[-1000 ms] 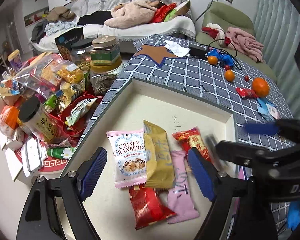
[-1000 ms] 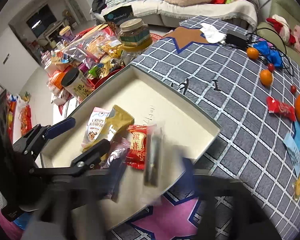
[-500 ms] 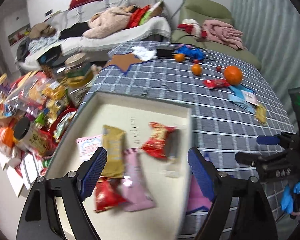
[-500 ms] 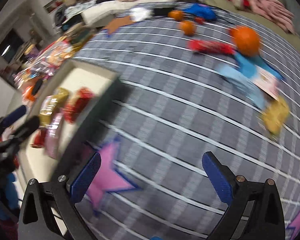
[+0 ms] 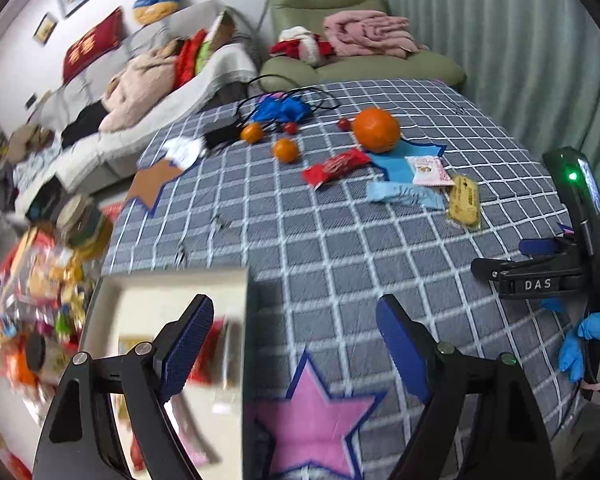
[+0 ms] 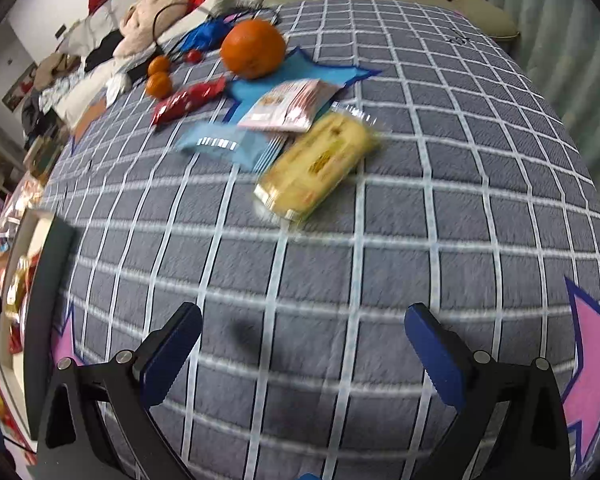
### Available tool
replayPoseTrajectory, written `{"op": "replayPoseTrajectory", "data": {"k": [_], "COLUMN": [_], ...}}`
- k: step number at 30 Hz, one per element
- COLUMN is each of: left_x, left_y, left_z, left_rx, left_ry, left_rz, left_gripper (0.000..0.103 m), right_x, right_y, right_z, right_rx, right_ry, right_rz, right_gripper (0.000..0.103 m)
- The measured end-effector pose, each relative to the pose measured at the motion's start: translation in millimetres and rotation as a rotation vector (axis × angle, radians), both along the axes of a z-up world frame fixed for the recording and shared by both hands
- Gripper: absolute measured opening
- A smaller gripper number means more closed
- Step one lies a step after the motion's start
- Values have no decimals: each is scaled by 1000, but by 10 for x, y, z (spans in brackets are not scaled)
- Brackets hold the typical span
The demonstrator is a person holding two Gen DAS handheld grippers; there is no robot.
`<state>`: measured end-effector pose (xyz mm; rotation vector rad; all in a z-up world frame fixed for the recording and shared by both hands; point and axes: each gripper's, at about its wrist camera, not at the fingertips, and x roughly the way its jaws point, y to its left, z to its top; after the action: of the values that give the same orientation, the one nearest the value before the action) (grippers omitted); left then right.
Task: Organize snacks
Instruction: 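Move both open tools back to the snacks on the tablecloth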
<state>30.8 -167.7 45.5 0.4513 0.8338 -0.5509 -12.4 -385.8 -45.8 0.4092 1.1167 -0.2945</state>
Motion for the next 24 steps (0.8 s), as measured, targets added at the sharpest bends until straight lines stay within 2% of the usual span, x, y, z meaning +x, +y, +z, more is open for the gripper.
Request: {"op": "replayPoseTrajectory", "data": {"k": [4, 7, 10, 15, 21, 24], "left_x": [265, 523, 757, 1058, 1451, 1472], "left_y": [-426, -781, -1072, -1444, -1666, -1663], "left_z": [-44, -179, -318, -583, -866, -900], "left_rx": [31, 75, 82, 140, 163, 136], "left_ry": [-17, -32, -27, -77, -41, -35], "left_rz": [-43, -58, -76, -99, -77, -84], "left_gripper": [86, 86, 86, 86, 86, 86], "right_x": [214, 369, 526, 676, 697, 732], "right_y": [-139, -254, -334, -273, -293, -328], "right_z": [-10, -25, -40, -106, -127, -130], "right_rx": [-11, -9, -31, -170, -208, -210], "right_ry": [-20, -33, -37, -12, -33, -42], "right_rz": [-40, -71, -85, -32, 10, 23], "right_gripper": [102, 102, 102, 102, 102, 102]}}
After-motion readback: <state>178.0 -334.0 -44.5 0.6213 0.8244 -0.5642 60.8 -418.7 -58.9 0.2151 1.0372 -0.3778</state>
